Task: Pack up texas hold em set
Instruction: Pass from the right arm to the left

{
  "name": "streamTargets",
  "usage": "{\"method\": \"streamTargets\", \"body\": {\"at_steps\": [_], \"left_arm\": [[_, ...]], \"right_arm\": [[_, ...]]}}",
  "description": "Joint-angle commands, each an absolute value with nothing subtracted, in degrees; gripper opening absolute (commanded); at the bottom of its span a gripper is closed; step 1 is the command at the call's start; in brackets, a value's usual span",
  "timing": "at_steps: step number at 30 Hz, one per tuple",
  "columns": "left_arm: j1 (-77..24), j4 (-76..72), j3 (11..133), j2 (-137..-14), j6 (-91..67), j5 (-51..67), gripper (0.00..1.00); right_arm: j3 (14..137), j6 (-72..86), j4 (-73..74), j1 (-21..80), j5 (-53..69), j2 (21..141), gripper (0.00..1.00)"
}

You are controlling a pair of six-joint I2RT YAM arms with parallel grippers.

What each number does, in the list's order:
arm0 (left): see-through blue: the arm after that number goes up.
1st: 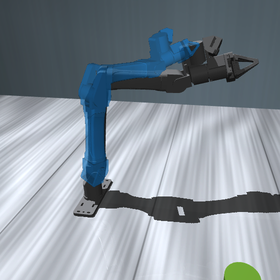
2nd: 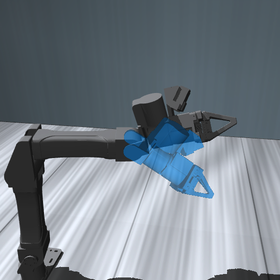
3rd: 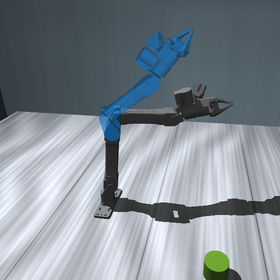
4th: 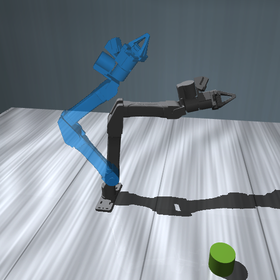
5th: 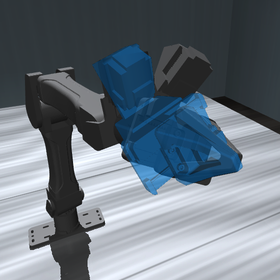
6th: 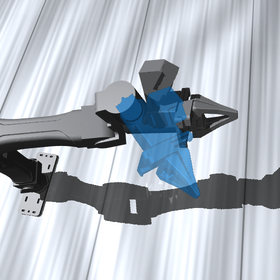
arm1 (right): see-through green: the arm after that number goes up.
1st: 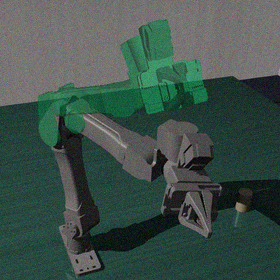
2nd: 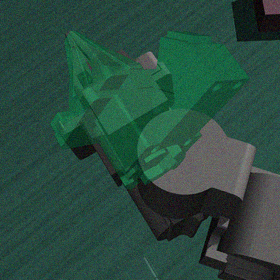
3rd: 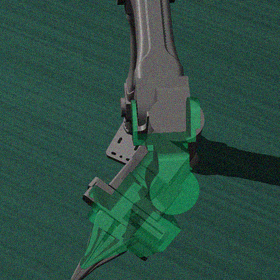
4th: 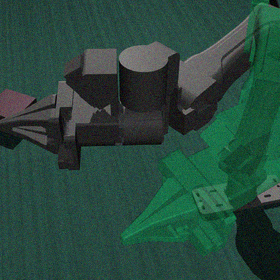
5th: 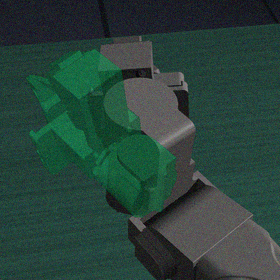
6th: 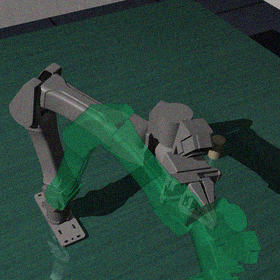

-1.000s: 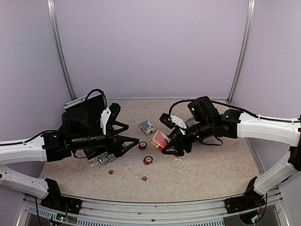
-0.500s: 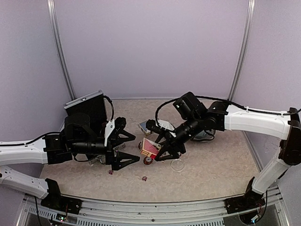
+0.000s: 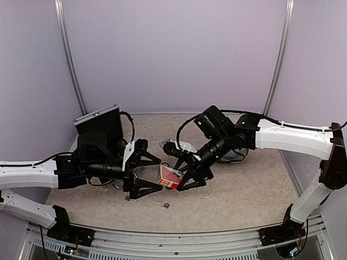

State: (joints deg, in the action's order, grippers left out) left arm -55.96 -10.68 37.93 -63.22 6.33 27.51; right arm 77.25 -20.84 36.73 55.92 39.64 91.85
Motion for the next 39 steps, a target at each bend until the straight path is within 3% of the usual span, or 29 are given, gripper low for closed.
{"method": "streamTargets", "body": {"at_steps": [1, 4, 14, 23, 26, 33, 39], "left_arm": [[-56.2, -12.1, 39.6, -65.1, 5.3, 29.5, 0.99], [-56.2, -11.5, 40.6, -66.9, 4.7, 30.2, 0.98], [-56.2, -11.5, 42.2, -69.3, 3.6, 32.6, 0.79], [-55.8, -7.9, 43.4, -69.2, 3.9, 31.8, 0.45], [-55.3, -6.7, 43.2, -68.0, 4.0, 31.1, 0.37], [-54.0, 3.4, 44.1, -61.8, 6.8, 22.1, 0.29], [-49.4, 16.2, 46.6, -55.0, 10.6, 14.4, 0.26]], "right_arm": [[79.0, -22.9, 37.2, 57.2, 41.4, 92.2, 0.43], [79.1, -22.9, 37.2, 57.3, 41.1, 92.3, 0.43], [79.0, -22.9, 37.7, 57.3, 40.4, 92.7, 0.42], [79.0, -21.7, 36.9, 57.3, 37.2, 93.0, 0.47], [78.6, -20.3, 35.8, 57.3, 34.9, 92.5, 0.56], [76.6, -15.8, 32.4, 56.4, 27.5, 90.6, 0.96], [73.5, -12.5, 27.6, 52.7, 26.4, 87.7, 0.99]]}}
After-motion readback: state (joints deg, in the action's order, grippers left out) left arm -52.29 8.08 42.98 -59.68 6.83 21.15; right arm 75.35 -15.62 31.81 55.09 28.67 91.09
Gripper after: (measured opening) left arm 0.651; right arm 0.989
